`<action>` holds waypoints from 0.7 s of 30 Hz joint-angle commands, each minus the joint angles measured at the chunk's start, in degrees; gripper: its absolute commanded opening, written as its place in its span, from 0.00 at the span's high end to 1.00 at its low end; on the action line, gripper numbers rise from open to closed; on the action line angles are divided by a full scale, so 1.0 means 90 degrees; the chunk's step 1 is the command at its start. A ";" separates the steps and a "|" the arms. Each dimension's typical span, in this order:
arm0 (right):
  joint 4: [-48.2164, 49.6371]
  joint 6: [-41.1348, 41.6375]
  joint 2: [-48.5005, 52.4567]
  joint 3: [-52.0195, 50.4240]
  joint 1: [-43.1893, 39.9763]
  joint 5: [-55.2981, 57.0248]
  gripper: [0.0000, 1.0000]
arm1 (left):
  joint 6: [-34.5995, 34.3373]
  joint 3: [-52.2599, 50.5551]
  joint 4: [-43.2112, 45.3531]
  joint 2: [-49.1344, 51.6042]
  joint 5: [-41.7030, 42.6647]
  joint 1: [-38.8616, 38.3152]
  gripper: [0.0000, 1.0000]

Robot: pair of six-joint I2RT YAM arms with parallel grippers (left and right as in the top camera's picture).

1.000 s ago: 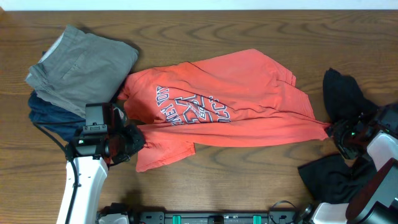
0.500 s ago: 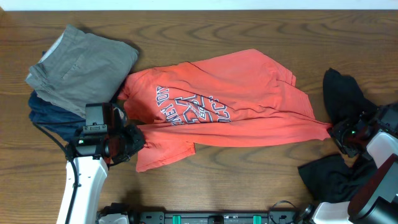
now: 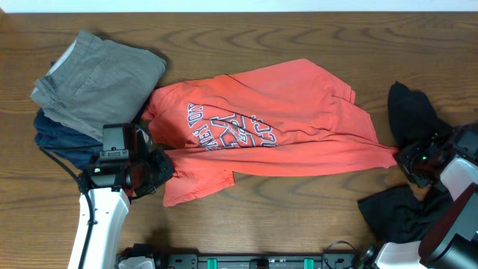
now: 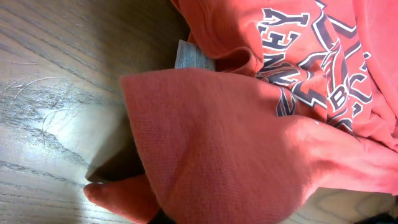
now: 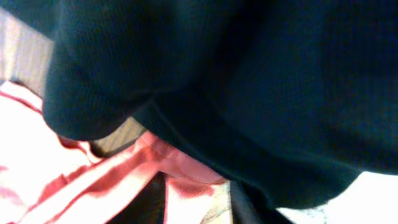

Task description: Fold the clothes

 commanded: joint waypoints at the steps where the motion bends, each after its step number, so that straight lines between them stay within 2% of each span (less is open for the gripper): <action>1: -0.0041 0.0039 0.0206 -0.0087 0.0053 0.0369 0.77 | -0.0010 -0.0012 0.0007 0.0032 -0.0083 0.0049 0.90; 3: -0.0044 0.0039 0.0206 -0.0087 0.0053 0.0372 0.81 | -0.0010 -0.0012 0.0015 0.0032 -0.0083 0.0051 0.89; 7: -0.0046 0.0039 0.0206 -0.0087 0.0053 0.0369 0.99 | -0.0010 -0.0012 0.0024 0.0032 -0.0083 0.0049 0.89; 11: -0.0075 0.0036 0.0202 -0.0085 0.0053 0.0362 0.99 | -0.0010 -0.0012 0.0024 0.0032 -0.0080 0.0049 0.89; 15: -0.0393 -0.0027 -0.0005 0.0034 0.0053 -0.0002 0.99 | -0.0007 -0.0012 0.0051 0.0029 -0.0080 0.0049 0.94; 21: -0.1746 -0.0311 -0.0894 0.0855 0.0053 -0.0204 0.99 | 0.0024 0.0172 0.0073 0.0022 -0.0063 0.0049 0.94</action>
